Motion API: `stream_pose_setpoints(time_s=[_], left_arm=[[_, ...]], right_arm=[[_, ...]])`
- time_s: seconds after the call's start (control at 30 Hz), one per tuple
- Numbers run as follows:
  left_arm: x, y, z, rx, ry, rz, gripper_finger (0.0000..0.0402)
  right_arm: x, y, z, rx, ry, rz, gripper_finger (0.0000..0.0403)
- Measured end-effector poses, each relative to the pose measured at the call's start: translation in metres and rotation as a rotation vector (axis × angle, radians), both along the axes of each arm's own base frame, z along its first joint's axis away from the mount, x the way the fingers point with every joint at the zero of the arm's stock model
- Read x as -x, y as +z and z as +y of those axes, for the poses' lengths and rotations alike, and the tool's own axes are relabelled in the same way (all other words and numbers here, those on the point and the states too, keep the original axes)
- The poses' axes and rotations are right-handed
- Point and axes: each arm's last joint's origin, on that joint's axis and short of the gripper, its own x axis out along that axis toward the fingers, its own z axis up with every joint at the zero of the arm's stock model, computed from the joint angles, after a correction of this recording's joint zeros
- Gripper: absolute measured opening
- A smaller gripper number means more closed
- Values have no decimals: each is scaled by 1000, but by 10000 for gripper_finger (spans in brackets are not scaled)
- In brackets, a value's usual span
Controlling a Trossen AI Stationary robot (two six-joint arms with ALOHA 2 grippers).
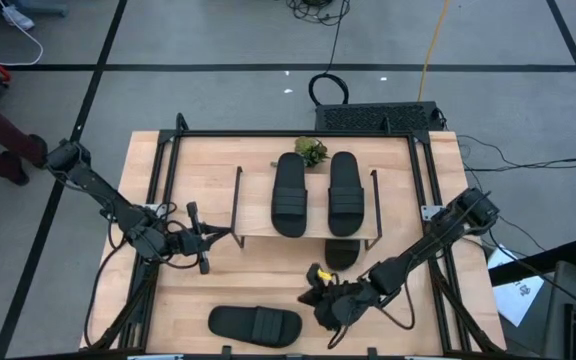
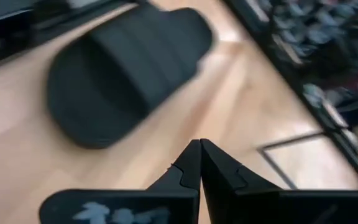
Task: Pick and place slides into the shelf
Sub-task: Put the black slipper under the shelf
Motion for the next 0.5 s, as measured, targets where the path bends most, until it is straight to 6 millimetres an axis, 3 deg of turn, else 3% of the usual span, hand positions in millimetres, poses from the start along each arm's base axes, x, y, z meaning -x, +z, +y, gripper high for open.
stream_pose_setpoints(time_s=[0.23,0.37,0.5], left_arm=[[0,0,0,12,3,-3,1],[0,0,0,17,6,-5,2],[0,0,0,26,7,-8,3]], right_arm=[[-5,-12,9,-100,132,40,0],[-9,-13,7,-273,47,52,5],[-10,-10,10,-481,94,126,13]])
